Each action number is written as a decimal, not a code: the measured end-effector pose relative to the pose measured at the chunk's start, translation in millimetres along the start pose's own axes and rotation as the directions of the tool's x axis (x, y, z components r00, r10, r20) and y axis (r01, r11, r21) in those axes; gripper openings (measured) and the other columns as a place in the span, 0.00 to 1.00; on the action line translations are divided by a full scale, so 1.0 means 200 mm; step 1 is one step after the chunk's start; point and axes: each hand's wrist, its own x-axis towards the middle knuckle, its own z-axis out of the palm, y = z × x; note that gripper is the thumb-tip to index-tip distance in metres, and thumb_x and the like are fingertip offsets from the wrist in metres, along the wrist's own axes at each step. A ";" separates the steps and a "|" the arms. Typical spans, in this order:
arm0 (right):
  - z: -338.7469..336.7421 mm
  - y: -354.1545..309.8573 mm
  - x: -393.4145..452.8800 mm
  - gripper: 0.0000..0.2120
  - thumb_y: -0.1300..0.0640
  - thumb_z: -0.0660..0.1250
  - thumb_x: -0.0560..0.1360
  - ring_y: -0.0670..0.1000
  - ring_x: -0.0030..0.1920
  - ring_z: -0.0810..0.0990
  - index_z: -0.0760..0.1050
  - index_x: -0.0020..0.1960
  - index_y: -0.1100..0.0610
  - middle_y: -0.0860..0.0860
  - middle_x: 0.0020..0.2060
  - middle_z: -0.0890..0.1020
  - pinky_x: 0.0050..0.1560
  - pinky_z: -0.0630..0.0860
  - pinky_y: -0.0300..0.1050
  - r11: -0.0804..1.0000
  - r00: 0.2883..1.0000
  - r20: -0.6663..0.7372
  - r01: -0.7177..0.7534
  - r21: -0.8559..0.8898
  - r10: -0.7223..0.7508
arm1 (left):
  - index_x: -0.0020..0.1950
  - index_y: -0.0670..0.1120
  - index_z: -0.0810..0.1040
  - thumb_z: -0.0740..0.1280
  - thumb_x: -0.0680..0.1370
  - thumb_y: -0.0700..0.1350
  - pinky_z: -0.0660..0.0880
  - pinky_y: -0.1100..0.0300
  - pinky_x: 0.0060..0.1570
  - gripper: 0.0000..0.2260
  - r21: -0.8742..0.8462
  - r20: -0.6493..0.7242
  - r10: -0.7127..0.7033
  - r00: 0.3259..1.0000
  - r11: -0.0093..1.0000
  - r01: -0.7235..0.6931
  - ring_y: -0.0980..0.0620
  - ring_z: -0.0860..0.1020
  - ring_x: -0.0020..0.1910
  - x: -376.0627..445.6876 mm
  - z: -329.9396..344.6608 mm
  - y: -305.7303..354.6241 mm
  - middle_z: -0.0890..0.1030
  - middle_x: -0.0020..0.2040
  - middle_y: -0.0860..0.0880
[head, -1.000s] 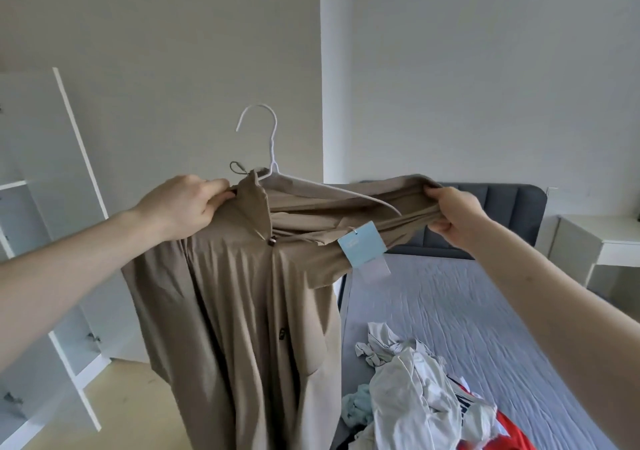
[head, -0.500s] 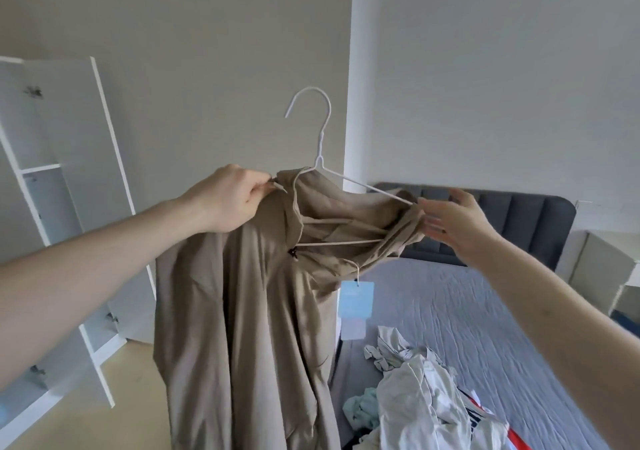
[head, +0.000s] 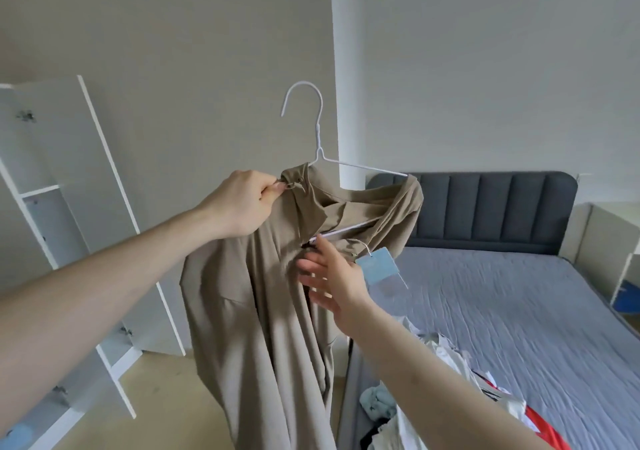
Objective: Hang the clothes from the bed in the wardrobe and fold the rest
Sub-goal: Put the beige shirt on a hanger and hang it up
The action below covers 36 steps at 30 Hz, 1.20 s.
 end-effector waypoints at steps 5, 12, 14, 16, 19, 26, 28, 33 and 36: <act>-0.01 0.00 0.03 0.07 0.52 0.71 0.79 0.44 0.34 0.82 0.83 0.51 0.55 0.47 0.40 0.87 0.32 0.76 0.36 1.000 0.999 -0.036 0.017 0.004 -0.017 | 0.33 0.46 0.60 0.61 0.86 0.47 0.57 0.58 0.29 0.22 -0.050 0.010 -0.063 0.998 0.997 0.064 0.48 0.61 0.30 -0.04 -0.01 0.02 0.62 0.27 0.49; 0.02 0.01 0.03 0.17 0.45 0.75 0.76 0.47 0.41 0.85 0.82 0.57 0.55 0.48 0.42 0.87 0.38 0.82 0.42 0.999 0.999 0.034 0.028 0.039 -0.030 | 0.34 0.48 0.59 0.60 0.86 0.47 0.56 0.57 0.29 0.22 -0.082 0.033 -0.082 0.996 0.993 0.084 0.49 0.58 0.31 -0.05 -0.01 0.08 0.60 0.29 0.50; 0.01 -0.01 0.04 0.14 0.46 0.75 0.77 0.46 0.39 0.83 0.82 0.54 0.55 0.48 0.39 0.85 0.38 0.82 0.41 0.997 0.998 0.020 0.065 0.052 -0.066 | 0.33 0.48 0.59 0.60 0.86 0.48 0.56 0.57 0.29 0.22 -0.086 0.031 -0.074 0.997 0.993 0.077 0.49 0.59 0.30 -0.04 -0.01 0.09 0.60 0.29 0.50; 0.00 -0.02 0.05 0.07 0.51 0.73 0.78 0.45 0.37 0.84 0.83 0.50 0.55 0.48 0.38 0.85 0.40 0.83 0.42 0.994 0.996 -0.035 0.084 0.070 -0.081 | 0.33 0.47 0.59 0.60 0.86 0.48 0.56 0.58 0.29 0.22 -0.095 0.037 -0.070 0.997 0.993 0.073 0.49 0.59 0.30 -0.04 0.00 0.10 0.60 0.28 0.50; 0.01 -0.03 0.05 0.04 0.59 0.70 0.78 0.45 0.34 0.84 0.82 0.46 0.57 0.50 0.36 0.84 0.36 0.82 0.39 0.989 0.992 -0.077 0.111 0.099 -0.103 | 0.33 0.47 0.62 0.64 0.83 0.53 0.60 0.52 0.34 0.22 -0.169 0.075 -0.108 0.991 0.978 0.119 0.51 0.61 0.29 -0.04 0.03 0.10 0.62 0.27 0.53; 0.05 0.03 0.04 0.05 0.62 0.71 0.77 0.51 0.41 0.88 0.84 0.46 0.64 0.55 0.38 0.88 0.42 0.84 0.44 0.887 0.883 -0.100 0.462 0.001 -0.460 | 0.44 0.54 0.83 0.71 0.64 0.77 0.74 0.59 0.39 0.27 -0.154 0.078 -0.166 0.983 0.972 0.176 0.55 0.79 0.35 -0.07 0.12 0.17 0.79 0.29 0.58; 0.05 0.03 0.05 0.05 0.62 0.71 0.75 0.52 0.42 0.88 0.84 0.45 0.63 0.56 0.38 0.88 0.42 0.83 0.42 0.888 0.883 -0.120 0.458 0.020 -0.453 | 0.34 0.45 0.74 0.71 0.73 0.67 0.66 0.56 0.33 0.26 -0.083 0.010 -0.135 0.991 0.987 0.135 0.48 0.70 0.30 -0.06 0.14 0.16 0.70 0.23 0.53; 0.03 0.07 0.04 0.07 0.67 0.71 0.77 0.51 0.38 0.86 0.84 0.41 0.64 0.60 0.41 0.88 0.40 0.83 0.38 0.920 0.970 -0.143 0.233 0.316 -0.196 | 0.33 0.44 0.72 0.69 0.81 0.54 0.64 0.55 0.33 0.20 -0.160 -0.088 -0.179 0.980 0.973 0.164 0.49 0.68 0.28 -0.03 0.16 0.11 0.68 0.24 0.52; 0.03 0.10 0.03 0.02 0.68 0.71 0.78 0.51 0.35 0.86 0.81 0.49 0.67 0.61 0.41 0.87 0.40 0.84 0.39 0.903 0.991 -0.113 0.114 0.414 -0.073 | 0.30 0.45 0.66 0.69 0.81 0.50 0.59 0.61 0.27 0.23 -0.220 -0.159 -0.249 0.955 0.952 0.212 0.54 0.64 0.25 -0.03 0.21 0.09 0.65 0.23 0.52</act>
